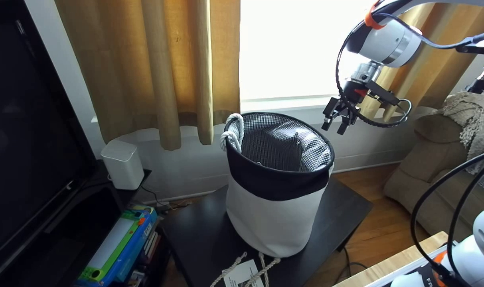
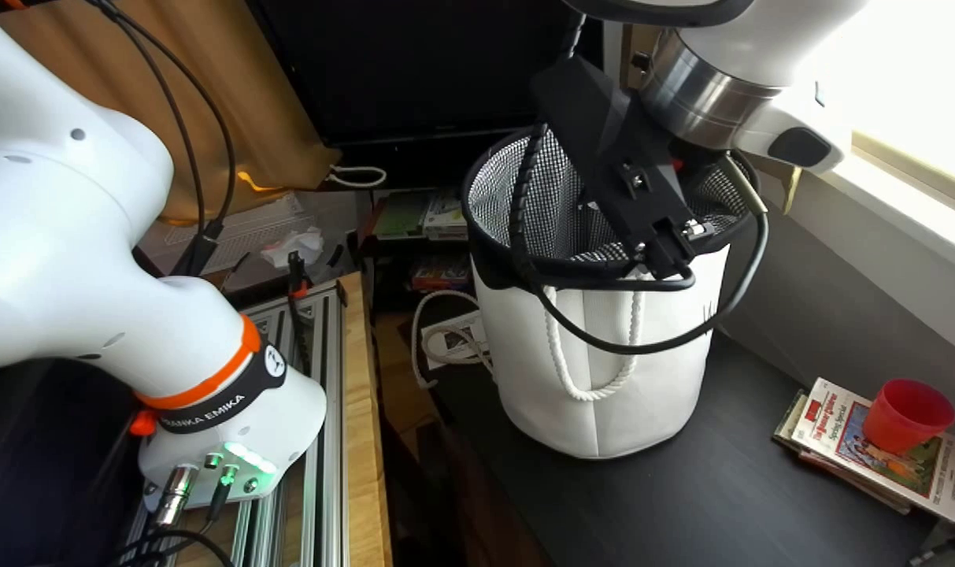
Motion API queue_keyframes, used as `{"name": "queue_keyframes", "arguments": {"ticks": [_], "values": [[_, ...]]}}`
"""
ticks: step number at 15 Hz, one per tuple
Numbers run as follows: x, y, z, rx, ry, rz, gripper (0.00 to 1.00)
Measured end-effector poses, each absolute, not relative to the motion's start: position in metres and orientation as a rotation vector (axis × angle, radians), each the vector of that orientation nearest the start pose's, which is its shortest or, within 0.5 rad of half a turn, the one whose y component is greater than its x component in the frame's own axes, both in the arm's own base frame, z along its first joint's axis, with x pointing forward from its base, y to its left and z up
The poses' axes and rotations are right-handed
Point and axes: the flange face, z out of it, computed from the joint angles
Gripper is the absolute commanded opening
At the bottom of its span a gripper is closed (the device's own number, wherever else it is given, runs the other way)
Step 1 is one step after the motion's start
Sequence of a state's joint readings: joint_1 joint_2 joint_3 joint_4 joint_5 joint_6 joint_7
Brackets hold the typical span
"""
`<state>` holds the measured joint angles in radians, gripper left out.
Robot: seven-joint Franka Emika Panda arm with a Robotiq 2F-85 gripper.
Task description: Turn the laundry bag upside down
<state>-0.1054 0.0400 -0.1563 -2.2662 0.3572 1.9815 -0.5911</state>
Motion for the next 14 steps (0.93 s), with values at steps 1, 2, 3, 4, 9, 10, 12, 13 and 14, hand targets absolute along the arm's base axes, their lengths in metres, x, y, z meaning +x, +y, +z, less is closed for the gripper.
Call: {"name": "queue_keyframes", "arguments": {"ticks": [1, 2, 3, 4, 9, 10, 12, 13, 14], "values": [[0.478, -0.11, 0.322, -2.729, -0.168, 0.227, 1.0], [0.48, -0.113, 0.319, -2.736, -0.159, 0.216, 1.0], [0.483, -0.114, 0.315, -2.742, -0.151, 0.205, 1.0], [0.487, -0.114, 0.308, -2.748, -0.145, 0.195, 1.0], [0.51, -0.096, 0.271, -2.766, -0.166, 0.189, 1.0], [0.516, -0.091, 0.265, -2.763, -0.175, 0.191, 1.0], [0.527, -0.081, 0.256, -2.758, -0.197, 0.194, 0.81], [0.533, -0.077, 0.253, -2.756, -0.208, 0.195, 0.74], [0.538, -0.073, 0.25, -2.753, -0.218, 0.198, 0.68]]}}
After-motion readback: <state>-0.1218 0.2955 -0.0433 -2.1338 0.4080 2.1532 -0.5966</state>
